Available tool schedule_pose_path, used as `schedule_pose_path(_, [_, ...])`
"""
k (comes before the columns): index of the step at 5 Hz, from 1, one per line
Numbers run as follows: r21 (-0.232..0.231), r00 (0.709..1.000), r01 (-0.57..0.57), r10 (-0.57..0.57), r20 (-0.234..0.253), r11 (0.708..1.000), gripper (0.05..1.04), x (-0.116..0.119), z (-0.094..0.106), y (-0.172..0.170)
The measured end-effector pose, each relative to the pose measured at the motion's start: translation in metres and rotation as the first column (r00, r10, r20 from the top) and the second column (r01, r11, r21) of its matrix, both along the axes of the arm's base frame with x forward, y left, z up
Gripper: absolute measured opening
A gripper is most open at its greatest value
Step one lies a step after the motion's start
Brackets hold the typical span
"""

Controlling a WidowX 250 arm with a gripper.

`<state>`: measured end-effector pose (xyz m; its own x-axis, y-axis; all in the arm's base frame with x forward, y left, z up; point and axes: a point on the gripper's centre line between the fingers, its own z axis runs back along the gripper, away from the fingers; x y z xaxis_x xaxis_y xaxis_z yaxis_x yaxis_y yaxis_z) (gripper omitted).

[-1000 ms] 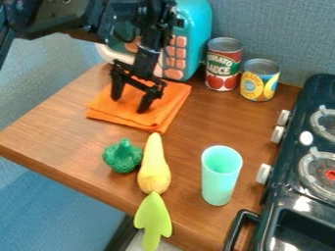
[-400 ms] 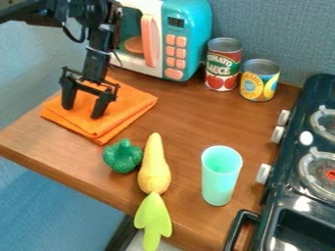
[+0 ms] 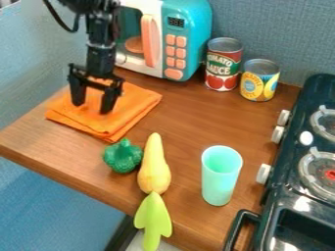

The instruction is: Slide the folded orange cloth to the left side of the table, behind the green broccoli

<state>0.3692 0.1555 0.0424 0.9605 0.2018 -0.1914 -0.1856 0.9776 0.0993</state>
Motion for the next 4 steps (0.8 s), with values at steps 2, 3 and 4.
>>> schedule_pose_path(2, [0.005,0.973,0.183,-0.182,0.139,0.983,1.001,0.0,0.037,-0.063])
schedule_pose_path(3, [-0.077,0.969,0.206,-0.193,0.155,0.975,1.001,-0.001,0.042,-0.096])
schedule_pose_path(4, [-0.169,0.966,0.234,-0.21,0.149,0.958,1.001,-0.012,0.04,-0.123])
